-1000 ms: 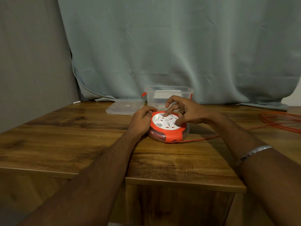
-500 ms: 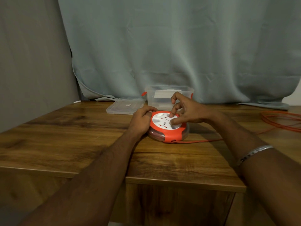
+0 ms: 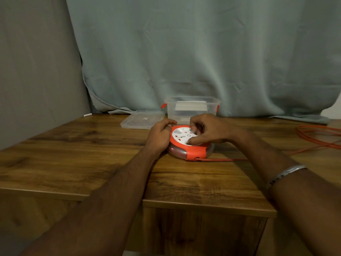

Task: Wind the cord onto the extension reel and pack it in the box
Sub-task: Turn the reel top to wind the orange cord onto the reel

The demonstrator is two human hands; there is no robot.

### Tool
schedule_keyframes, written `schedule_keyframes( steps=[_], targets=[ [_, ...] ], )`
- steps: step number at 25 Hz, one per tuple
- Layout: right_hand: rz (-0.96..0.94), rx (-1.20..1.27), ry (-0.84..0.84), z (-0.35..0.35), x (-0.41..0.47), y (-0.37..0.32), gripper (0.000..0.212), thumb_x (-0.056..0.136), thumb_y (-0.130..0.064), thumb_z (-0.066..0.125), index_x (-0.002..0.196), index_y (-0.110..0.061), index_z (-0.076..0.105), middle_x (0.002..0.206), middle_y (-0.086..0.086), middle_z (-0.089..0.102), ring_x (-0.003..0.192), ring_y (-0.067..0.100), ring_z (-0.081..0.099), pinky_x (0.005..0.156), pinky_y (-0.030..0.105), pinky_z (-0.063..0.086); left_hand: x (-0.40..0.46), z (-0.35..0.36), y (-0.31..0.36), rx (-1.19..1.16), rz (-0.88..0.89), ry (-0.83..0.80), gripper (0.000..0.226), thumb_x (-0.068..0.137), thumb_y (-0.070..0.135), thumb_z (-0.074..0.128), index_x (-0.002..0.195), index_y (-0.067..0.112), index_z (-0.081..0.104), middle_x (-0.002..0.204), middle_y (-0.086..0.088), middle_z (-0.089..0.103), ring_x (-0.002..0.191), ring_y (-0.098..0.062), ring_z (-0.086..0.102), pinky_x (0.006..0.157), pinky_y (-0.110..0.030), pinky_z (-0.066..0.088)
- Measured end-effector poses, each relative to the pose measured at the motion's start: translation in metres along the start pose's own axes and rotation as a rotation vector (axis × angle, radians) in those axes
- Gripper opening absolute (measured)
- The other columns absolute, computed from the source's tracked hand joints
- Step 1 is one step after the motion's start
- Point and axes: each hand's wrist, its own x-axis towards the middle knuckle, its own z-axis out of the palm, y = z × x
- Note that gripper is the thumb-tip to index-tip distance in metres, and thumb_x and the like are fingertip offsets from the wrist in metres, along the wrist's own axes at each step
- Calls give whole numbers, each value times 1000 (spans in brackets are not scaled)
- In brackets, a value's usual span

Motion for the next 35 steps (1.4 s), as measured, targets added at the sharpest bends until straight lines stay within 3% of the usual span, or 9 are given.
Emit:
schedule_keyframes(
  steps=[3,7,9,12,15,17,21,27,35],
  targets=[
    [39,-152,27,3,1,-8,51,60,-67,66,66,-18,56,58,-8,53,57,11,48,59,37,42,0,0,0,2,-3,-9,32,103,13,42,121,13,68,122,-11,68,106,-25,68,91,-47,59],
    [17,-267,95,12,5,-14,53,71,-68,64,58,-18,51,51,-5,50,54,11,49,56,34,38,-1,-1,0,-1,12,-11,31,104,15,42,124,20,65,126,-10,66,104,-22,68,88,-45,60],
    [-8,-281,129,16,7,-16,48,77,-61,66,60,-19,52,53,-5,52,55,10,51,55,32,36,-2,-1,1,-25,9,-8,31,103,13,42,122,22,65,125,-10,67,100,-22,70,87,-46,61],
    [-42,-92,128,8,6,-14,13,75,-34,70,83,-25,69,75,-8,67,67,3,60,61,31,46,-2,-1,0,-52,-5,8,33,102,10,42,122,22,66,123,-11,68,98,-25,71,87,-48,60],
    [-58,76,26,-5,4,-3,47,68,5,71,108,-20,70,108,-8,72,70,-17,59,57,12,43,-3,-1,0,-47,-7,-5,35,103,12,41,126,24,64,121,-8,68,96,-23,71,83,-44,62],
    [-43,102,-22,-9,4,6,62,68,10,71,121,-21,66,122,-6,70,70,-19,59,57,11,43,-4,-1,1,-39,-8,-23,34,104,15,41,128,26,63,116,-3,68,92,-18,71,74,-34,63],
    [-13,142,-86,-12,3,14,78,77,6,74,141,-32,51,125,-10,73,90,-23,60,64,8,49,-4,-1,2,-33,-27,-39,34,106,17,40,133,28,59,113,0,67,85,-14,71,59,-23,58],
    [-15,171,-137,-18,1,19,88,82,3,77,149,-41,40,123,-7,75,99,-15,64,69,8,51,-4,-1,3,-34,-35,-43,37,106,15,39,137,26,56,115,-5,67,87,-18,71,62,-28,59],
    [0,71,-41,-10,0,9,61,74,-21,88,121,-34,53,103,-4,72,96,2,62,69,25,49,-3,0,2,3,-47,-27,39,107,16,38,140,29,54,142,-11,55,111,-28,66,79,-39,62]
  ],
)
